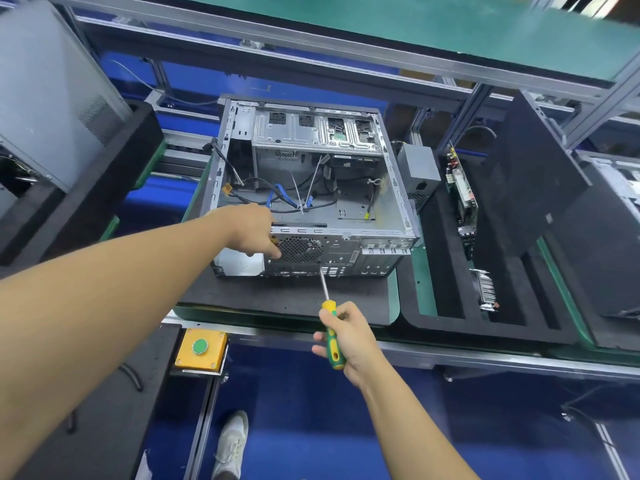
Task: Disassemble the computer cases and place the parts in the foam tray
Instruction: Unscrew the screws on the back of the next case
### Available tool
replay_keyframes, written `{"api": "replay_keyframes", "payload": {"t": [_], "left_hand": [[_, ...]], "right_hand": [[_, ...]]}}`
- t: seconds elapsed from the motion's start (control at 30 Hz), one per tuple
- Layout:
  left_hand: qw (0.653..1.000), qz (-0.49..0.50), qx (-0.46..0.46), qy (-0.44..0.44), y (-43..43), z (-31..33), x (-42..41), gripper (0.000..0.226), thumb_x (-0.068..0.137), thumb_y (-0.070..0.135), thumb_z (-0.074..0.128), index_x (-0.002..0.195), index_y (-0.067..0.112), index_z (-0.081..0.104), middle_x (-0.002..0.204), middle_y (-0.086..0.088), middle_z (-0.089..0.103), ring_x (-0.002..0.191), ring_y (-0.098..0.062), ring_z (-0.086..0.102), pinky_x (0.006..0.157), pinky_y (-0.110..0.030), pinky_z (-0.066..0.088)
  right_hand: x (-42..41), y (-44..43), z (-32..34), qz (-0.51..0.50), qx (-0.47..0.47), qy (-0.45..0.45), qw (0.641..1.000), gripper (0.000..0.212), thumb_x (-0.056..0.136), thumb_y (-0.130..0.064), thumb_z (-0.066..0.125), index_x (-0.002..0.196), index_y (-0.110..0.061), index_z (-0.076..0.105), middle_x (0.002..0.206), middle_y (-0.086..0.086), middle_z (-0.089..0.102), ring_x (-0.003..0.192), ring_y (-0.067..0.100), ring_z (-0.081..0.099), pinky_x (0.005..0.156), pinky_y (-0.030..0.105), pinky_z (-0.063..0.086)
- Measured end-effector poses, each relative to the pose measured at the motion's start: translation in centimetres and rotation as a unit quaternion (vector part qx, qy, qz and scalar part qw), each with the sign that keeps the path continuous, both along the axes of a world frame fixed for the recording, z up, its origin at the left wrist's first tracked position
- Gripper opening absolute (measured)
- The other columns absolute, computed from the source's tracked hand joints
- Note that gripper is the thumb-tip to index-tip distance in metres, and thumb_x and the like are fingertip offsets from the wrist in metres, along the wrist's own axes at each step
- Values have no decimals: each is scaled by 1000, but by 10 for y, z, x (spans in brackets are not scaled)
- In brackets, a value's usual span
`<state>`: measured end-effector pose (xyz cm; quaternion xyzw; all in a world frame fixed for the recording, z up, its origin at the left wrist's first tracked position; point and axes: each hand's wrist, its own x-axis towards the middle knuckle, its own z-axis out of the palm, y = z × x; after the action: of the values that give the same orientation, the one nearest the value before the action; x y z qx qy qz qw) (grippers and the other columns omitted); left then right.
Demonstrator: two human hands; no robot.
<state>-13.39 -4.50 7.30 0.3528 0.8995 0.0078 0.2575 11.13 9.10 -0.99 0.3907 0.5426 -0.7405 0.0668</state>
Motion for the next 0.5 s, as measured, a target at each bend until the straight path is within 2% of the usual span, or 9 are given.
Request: {"api": "replay_keyframes", "payload": {"t": [0.1, 0.17, 0.2, 0.27, 0.4, 0.5], "left_hand": [[1000, -4, 1, -1, 0, 1, 0, 44, 81, 56, 68, 74, 13, 71, 52, 12, 66, 59, -8, 63, 58, -28, 47], [1000, -3, 1, -3, 0, 1, 1, 44, 81, 56, 68, 76, 12, 71, 51, 12, 66, 59, -8, 64, 58, -28, 45], [1000, -1, 2, -4, 0, 2, 1, 44, 81, 55, 68, 76, 12, 71, 50, 12, 66, 59, -8, 63, 57, -27, 44], [1000, 0, 2, -6, 1, 2, 1, 44, 82, 55, 68, 77, 11, 71, 49, 11, 65, 56, -8, 63, 56, -27, 44], [1000, 1, 0, -11, 0, 4, 3, 45, 82, 55, 68, 78, 10, 70, 48, 10, 65, 54, -8, 62, 57, -28, 44], [1000, 4, 1, -12, 1, 5, 4, 44, 83, 54, 68, 79, 11, 68, 48, 8, 65, 54, -8, 61, 57, -28, 45]], "right_hand": [[-2, -1, 5, 2, -60, -8, 998, 20, 97, -29, 64, 94, -12, 54, 84, 8, 54, 56, 16, 54, 51, 31, 48], [-3, 1, 9, 5, -143, 1, 990, 30, 100, -30, 52, 104, -3, 64, 82, 9, 57, 57, 18, 53, 53, 32, 47], [-4, 2, 9, 15, -157, 5, 988, 36, 102, -28, 46, 106, 1, 66, 83, 10, 60, 58, 19, 54, 55, 33, 48], [-4, 2, 7, 21, -136, 8, 990, 38, 105, -25, 40, 105, 2, 66, 84, 10, 61, 59, 19, 55, 57, 33, 49], [2, -2, -3, -3, -6, 14, 1000, 22, 99, -28, 63, 88, -10, 55, 89, 9, 57, 63, 18, 63, 61, 34, 56], [1, -3, -1, 9, 8, 3, 1000, 26, 95, -30, 69, 88, -14, 49, 86, 6, 57, 58, 17, 61, 57, 34, 55]]}}
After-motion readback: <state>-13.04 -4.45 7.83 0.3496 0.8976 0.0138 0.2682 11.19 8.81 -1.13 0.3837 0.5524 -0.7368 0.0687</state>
